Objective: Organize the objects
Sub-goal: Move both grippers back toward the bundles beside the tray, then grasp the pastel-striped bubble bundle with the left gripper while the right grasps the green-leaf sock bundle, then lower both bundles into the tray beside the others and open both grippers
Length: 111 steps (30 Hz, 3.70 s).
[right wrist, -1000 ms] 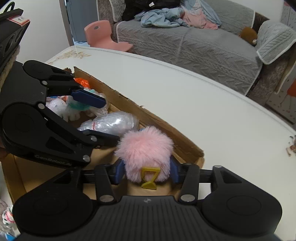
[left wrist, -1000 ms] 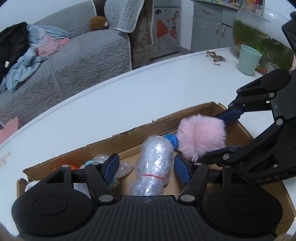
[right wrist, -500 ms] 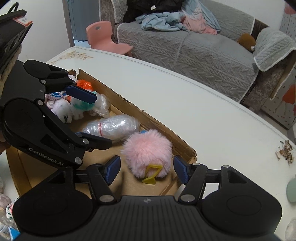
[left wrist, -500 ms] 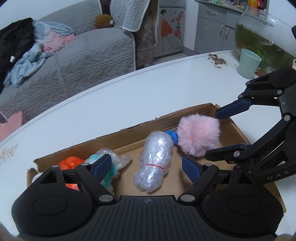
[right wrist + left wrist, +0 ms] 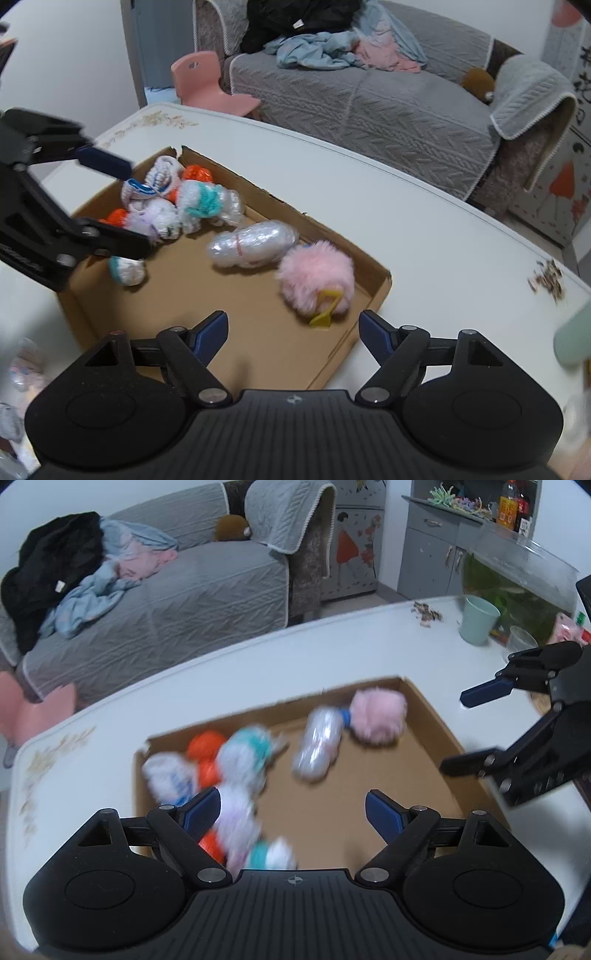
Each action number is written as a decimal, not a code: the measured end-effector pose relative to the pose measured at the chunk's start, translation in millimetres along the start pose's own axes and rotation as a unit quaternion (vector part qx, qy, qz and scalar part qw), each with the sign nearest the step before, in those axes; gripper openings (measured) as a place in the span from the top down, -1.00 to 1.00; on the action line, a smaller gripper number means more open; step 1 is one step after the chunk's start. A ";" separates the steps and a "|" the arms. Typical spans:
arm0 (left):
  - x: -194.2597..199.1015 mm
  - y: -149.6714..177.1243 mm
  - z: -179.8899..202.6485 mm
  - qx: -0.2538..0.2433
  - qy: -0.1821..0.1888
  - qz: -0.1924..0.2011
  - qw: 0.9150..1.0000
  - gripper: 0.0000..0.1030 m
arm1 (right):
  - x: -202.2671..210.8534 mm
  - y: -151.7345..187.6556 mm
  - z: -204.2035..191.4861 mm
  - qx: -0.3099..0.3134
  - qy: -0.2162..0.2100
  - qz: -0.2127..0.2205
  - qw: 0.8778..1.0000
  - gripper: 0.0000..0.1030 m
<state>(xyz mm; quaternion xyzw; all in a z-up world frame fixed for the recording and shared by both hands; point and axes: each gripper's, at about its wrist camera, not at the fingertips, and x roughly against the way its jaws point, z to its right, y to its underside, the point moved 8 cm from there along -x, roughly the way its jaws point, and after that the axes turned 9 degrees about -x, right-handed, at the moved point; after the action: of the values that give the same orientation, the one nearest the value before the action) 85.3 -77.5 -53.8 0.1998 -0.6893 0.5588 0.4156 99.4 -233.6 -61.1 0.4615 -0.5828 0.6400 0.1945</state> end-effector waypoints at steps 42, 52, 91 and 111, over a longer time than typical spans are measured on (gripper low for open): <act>38.5 192.5 3.7 0.064 -0.041 -0.161 0.984 -0.85 | -55.9 83.3 -152.6 -0.117 -0.045 -0.187 0.974 -0.68; 35.4 172.4 20.8 0.068 0.001 -0.126 0.990 -0.87 | -61.0 87.7 -146.8 -0.150 -0.047 -0.196 0.968 -0.45; 10.0 174.2 18.1 0.040 -0.020 -0.130 0.990 0.24 | -57.6 133.0 -147.1 -0.111 -0.027 -0.188 0.976 0.40; 42.6 131.4 -6.3 0.053 -0.046 -0.072 0.995 0.26 | -40.1 40.0 -141.9 -0.096 -0.062 -0.111 0.987 0.61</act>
<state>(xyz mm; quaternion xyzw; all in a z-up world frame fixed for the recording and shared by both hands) -34.2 -24.7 -99.1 0.2961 -0.6610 0.5531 0.4117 36.3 -100.5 -101.7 0.5408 -0.5980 0.5256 0.2713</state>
